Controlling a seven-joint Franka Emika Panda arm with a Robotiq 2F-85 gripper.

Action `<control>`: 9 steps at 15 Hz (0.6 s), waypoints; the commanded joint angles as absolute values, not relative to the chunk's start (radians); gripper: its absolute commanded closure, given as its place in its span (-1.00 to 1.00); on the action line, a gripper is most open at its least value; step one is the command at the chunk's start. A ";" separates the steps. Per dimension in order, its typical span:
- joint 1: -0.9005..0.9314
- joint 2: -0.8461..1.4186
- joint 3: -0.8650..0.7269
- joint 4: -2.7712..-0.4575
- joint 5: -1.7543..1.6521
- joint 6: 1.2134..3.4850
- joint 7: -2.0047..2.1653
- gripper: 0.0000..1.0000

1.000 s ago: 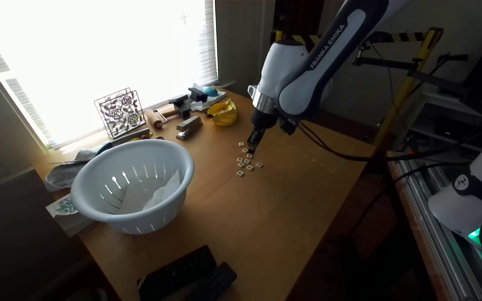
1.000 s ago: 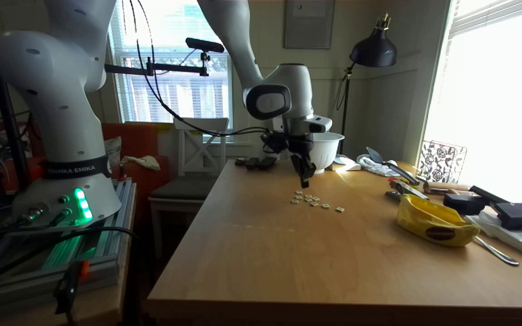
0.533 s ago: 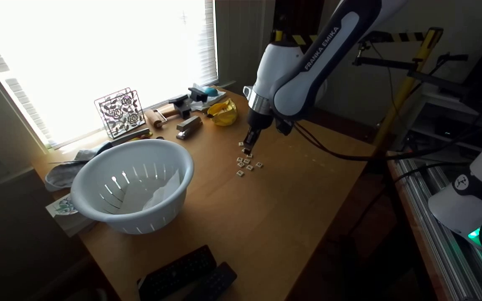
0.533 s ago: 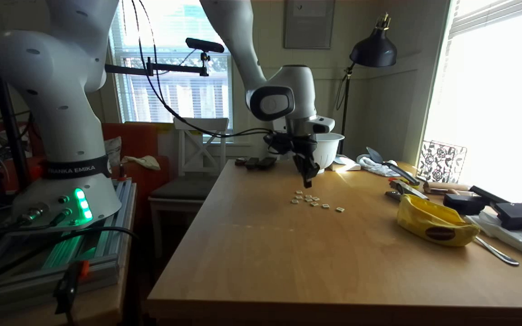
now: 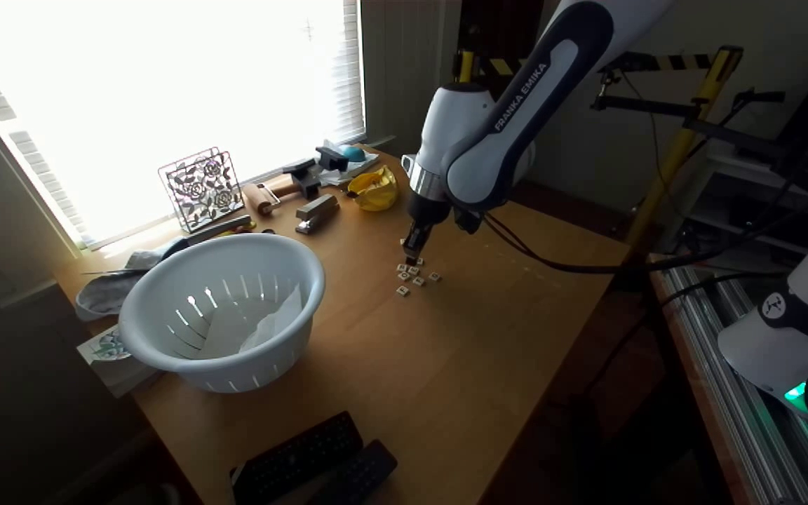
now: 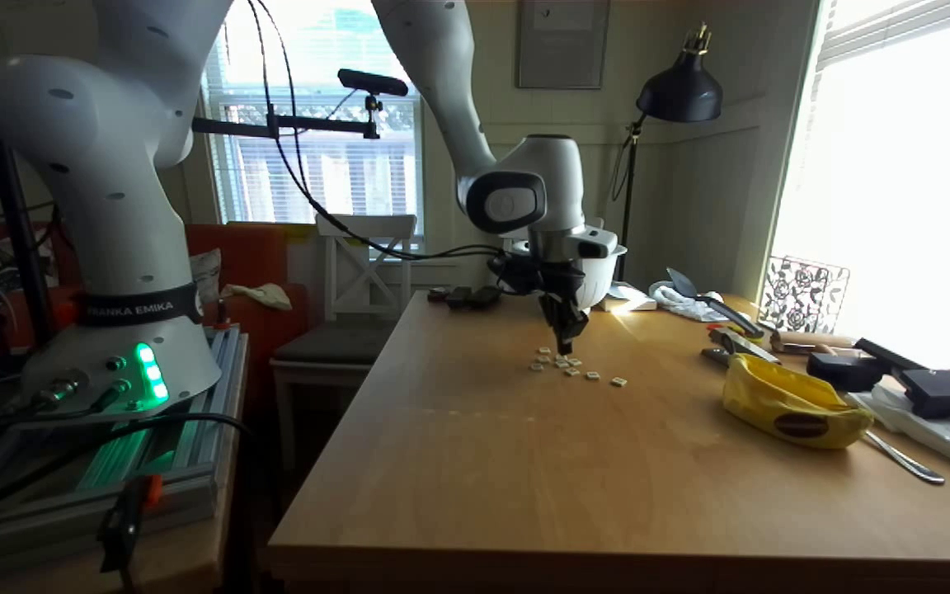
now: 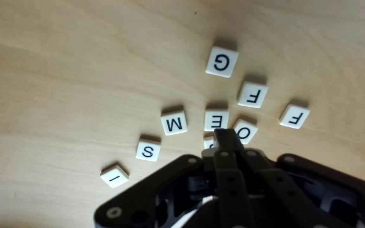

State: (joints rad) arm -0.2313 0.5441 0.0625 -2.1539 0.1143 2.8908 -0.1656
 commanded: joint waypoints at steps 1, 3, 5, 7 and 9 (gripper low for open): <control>-0.221 0.579 0.052 -2.109 0.099 2.858 -0.164 1.00; -0.220 0.590 0.052 -2.099 0.099 2.852 -0.164 1.00; -0.219 0.599 0.052 -2.092 0.100 2.845 -0.163 1.00; -0.219 0.604 0.053 -2.091 0.101 2.839 -0.163 1.00; -0.220 0.607 0.052 -2.087 0.103 2.831 -0.163 1.00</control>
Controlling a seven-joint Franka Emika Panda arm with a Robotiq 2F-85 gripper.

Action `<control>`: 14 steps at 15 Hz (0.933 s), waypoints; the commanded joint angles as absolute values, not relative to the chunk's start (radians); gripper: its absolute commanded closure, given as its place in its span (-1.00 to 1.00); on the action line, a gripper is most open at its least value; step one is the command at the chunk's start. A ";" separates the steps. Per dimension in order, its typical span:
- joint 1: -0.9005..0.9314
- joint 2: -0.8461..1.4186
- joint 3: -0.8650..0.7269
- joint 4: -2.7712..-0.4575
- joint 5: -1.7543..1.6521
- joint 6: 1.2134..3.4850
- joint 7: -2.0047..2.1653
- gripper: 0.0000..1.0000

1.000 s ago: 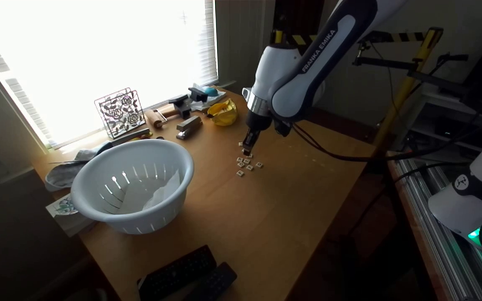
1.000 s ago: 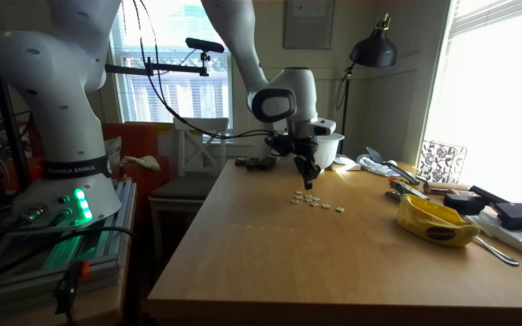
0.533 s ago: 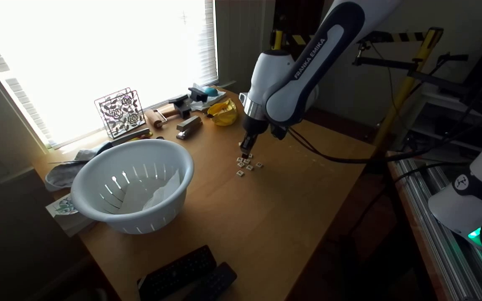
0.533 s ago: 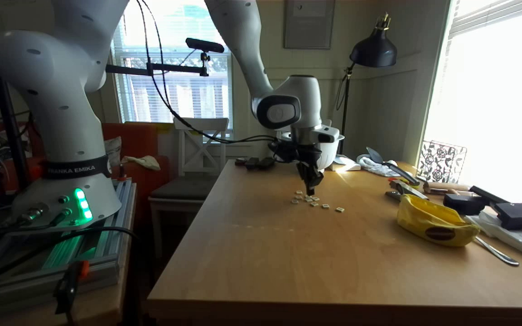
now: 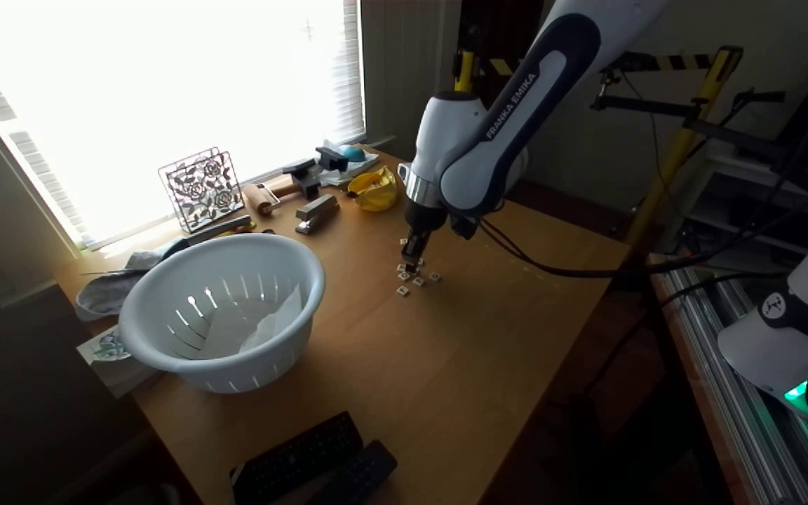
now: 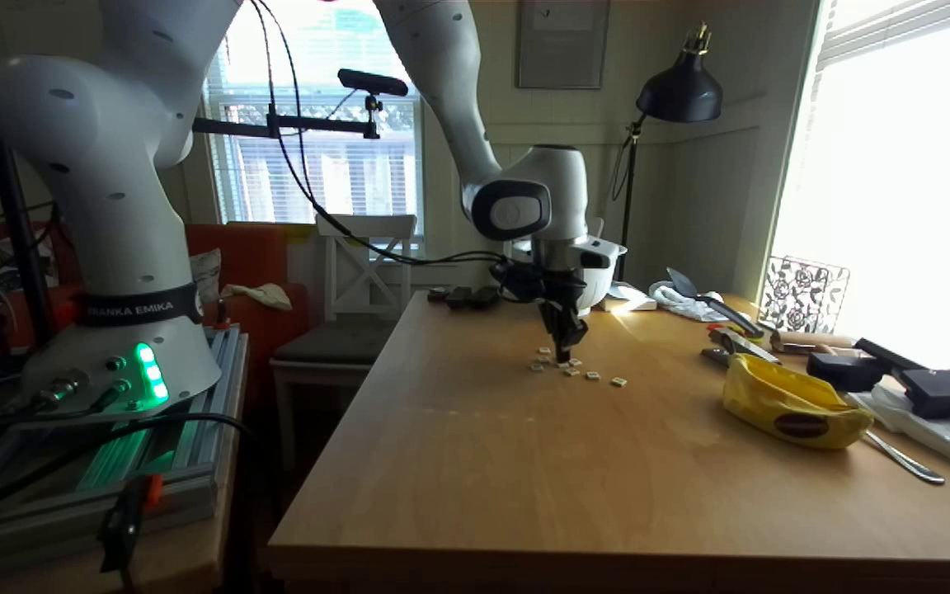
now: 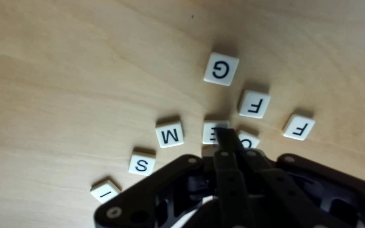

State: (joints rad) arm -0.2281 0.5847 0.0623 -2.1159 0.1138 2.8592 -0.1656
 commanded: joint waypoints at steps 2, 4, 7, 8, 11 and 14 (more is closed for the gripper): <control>-0.223 0.606 0.052 -2.090 0.105 2.825 -0.164 1.00; -0.228 0.602 0.052 -2.098 0.108 2.821 -0.165 1.00; -0.231 0.592 0.045 -2.116 0.108 2.827 -0.164 1.00; -0.235 0.588 0.044 -2.124 0.110 2.828 -0.165 1.00; -0.246 0.578 0.047 -2.142 0.116 2.824 -0.171 1.00; -0.256 0.572 0.055 -2.152 0.125 2.810 -0.176 1.00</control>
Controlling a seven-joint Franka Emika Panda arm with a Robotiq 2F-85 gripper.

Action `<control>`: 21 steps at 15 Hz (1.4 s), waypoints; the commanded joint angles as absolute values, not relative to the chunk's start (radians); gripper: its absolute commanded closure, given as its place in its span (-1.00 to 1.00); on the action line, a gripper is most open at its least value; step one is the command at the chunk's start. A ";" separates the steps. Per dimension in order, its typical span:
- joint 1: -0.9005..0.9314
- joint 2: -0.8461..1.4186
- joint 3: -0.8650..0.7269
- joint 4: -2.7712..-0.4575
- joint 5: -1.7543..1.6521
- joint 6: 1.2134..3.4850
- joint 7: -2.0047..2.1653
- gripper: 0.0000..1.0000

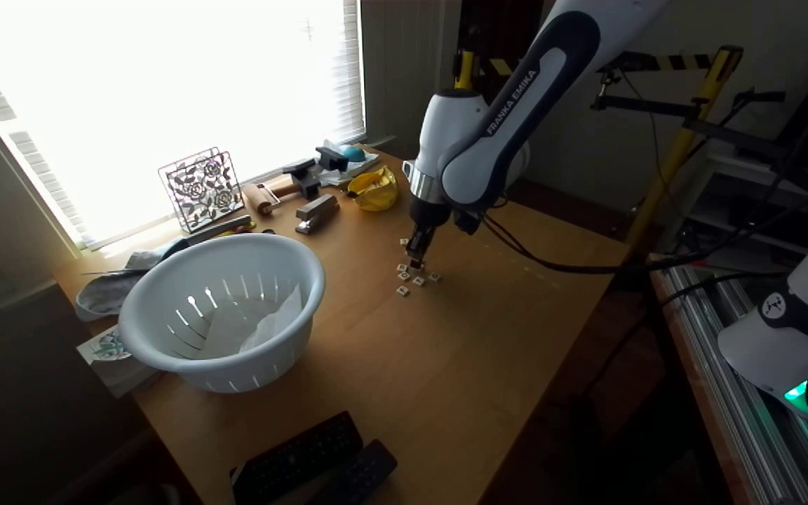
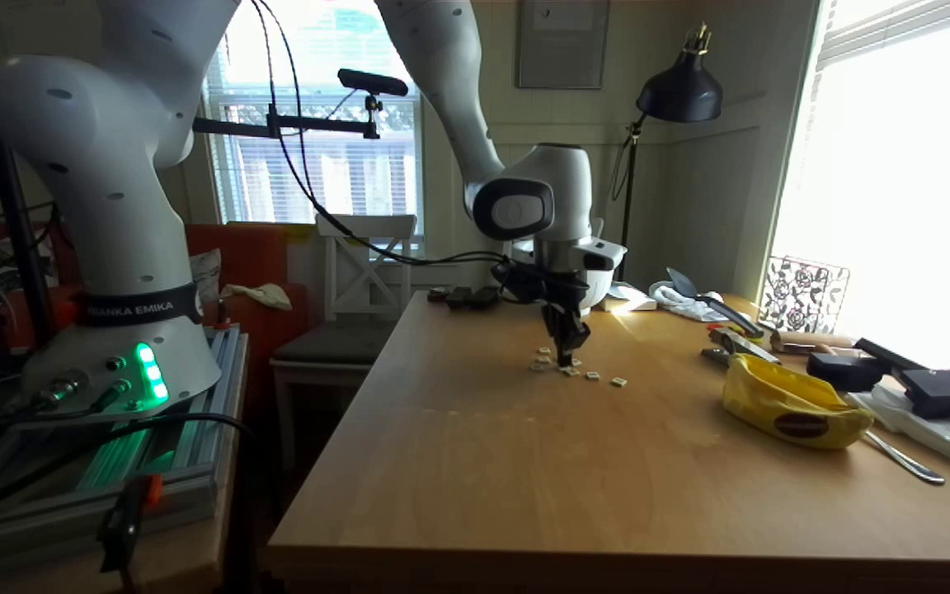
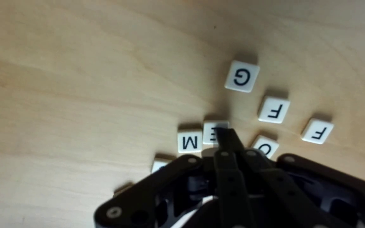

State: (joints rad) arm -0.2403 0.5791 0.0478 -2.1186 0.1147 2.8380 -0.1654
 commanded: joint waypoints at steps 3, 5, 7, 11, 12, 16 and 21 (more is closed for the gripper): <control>-0.256 0.564 0.053 -2.162 0.127 2.799 -0.175 1.00; -0.253 0.555 0.049 -2.176 0.124 2.796 -0.174 1.00; -0.249 0.544 0.044 -2.195 0.121 2.799 -0.170 1.00; -0.251 0.528 0.039 -2.225 0.123 2.802 -0.170 1.00; -0.251 0.526 0.036 -2.230 0.123 2.805 -0.168 1.00; -0.253 0.516 0.031 -2.246 0.126 2.806 -0.168 1.00; -0.256 0.510 0.035 -2.254 0.129 2.804 -0.173 1.00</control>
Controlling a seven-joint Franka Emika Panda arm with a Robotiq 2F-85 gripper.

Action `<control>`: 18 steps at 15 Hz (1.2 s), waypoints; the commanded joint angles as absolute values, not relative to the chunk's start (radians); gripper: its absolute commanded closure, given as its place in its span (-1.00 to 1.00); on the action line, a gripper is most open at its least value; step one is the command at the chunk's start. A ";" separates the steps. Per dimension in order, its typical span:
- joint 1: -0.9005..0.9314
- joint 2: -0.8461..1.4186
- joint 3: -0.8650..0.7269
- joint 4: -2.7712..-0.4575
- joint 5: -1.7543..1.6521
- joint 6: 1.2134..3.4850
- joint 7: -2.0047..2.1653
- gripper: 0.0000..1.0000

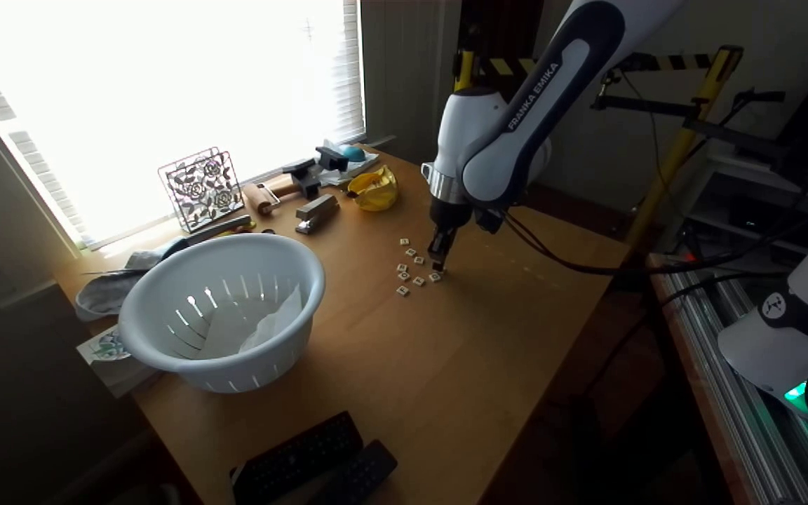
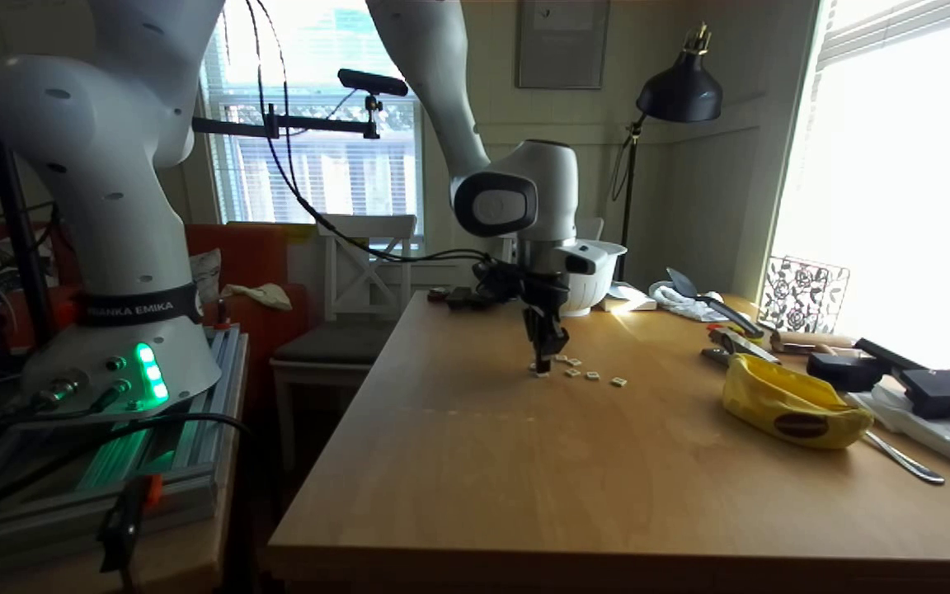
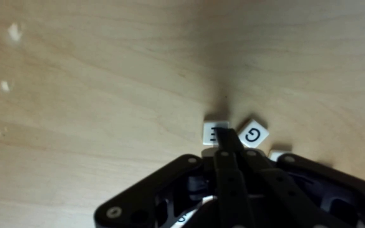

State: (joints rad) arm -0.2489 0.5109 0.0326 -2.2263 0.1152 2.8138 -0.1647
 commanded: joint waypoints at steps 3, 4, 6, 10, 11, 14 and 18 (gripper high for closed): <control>-0.260 0.512 0.045 -2.248 0.137 2.802 -0.177 1.00; -0.259 0.513 0.046 -2.247 0.137 2.802 -0.177 1.00; -0.258 0.514 0.048 -2.246 0.137 2.802 -0.178 1.00; -0.258 0.515 0.058 -2.241 0.146 2.795 -0.174 1.00; -0.259 0.515 0.060 -2.240 0.147 2.794 -0.175 1.00; -0.257 0.516 0.064 -2.239 0.151 2.797 -0.172 1.00; -0.254 0.518 0.069 -2.234 0.155 2.795 -0.168 1.00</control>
